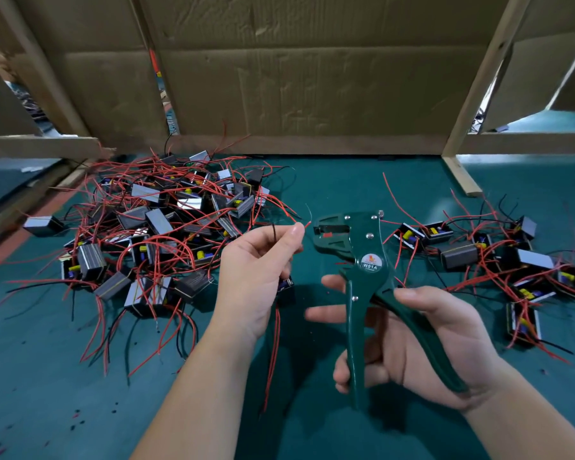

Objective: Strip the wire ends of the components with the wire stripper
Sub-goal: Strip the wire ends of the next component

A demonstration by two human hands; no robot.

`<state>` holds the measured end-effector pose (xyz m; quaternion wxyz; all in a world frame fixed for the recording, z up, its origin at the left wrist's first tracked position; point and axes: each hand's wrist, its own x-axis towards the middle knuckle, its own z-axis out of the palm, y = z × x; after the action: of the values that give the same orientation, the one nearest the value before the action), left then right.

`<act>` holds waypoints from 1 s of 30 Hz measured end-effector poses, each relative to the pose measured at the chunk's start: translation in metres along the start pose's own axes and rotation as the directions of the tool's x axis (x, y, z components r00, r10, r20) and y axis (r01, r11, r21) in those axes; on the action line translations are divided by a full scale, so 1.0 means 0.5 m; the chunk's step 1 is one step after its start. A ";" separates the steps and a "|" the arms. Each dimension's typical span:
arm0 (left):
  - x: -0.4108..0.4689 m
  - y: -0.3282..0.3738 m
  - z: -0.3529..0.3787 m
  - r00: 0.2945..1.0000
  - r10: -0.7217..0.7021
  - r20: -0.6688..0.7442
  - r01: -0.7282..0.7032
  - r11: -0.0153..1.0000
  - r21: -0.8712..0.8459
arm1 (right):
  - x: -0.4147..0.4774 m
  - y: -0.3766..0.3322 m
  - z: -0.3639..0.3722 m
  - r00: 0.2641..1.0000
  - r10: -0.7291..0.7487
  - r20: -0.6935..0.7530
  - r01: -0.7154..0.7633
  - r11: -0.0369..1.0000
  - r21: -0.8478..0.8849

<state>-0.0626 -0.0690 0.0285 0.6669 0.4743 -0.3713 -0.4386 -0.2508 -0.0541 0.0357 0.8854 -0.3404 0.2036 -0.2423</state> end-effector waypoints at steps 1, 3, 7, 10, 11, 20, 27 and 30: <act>0.000 -0.001 -0.001 0.999 0.033 -0.001 -0.033 0.999 0.024 | 0.001 0.001 0.001 1.000 0.004 0.006 -0.004 1.000 -0.003; 0.001 -0.005 -0.003 0.993 0.119 0.005 -0.119 0.984 0.130 | 0.002 0.004 0.002 1.000 0.001 0.017 -0.001 1.000 -0.005; 0.005 -0.012 -0.009 0.969 0.243 0.036 -0.243 0.923 0.297 | 0.006 0.007 -0.003 0.999 -0.017 0.036 0.017 1.000 -0.002; 0.006 -0.015 -0.011 0.948 0.317 0.037 -0.308 0.877 0.368 | 0.007 0.008 -0.004 0.998 -0.017 0.059 0.018 1.000 -0.023; 0.005 -0.015 -0.012 0.940 0.339 0.040 -0.328 0.865 0.381 | 0.006 0.009 -0.004 0.998 -0.011 0.066 0.014 0.999 -0.041; 0.001 -0.007 -0.013 0.876 0.474 0.086 -0.464 0.782 0.416 | 0.005 0.009 -0.007 0.999 0.023 0.034 -0.020 0.997 -0.071; 0.003 -0.007 -0.018 0.870 0.478 0.123 -0.478 0.752 0.454 | 0.009 0.013 0.004 0.995 0.014 -0.100 -0.021 0.997 -0.069; 0.005 -0.013 -0.020 0.887 0.420 0.193 -0.457 0.732 0.506 | 0.018 0.017 0.008 0.966 -0.067 -0.251 0.043 0.994 -0.099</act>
<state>-0.0542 -0.0695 0.0200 0.5784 0.5260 -0.6020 -0.1622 -0.2391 -0.0515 0.0308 0.8282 -0.3529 0.3167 -0.2986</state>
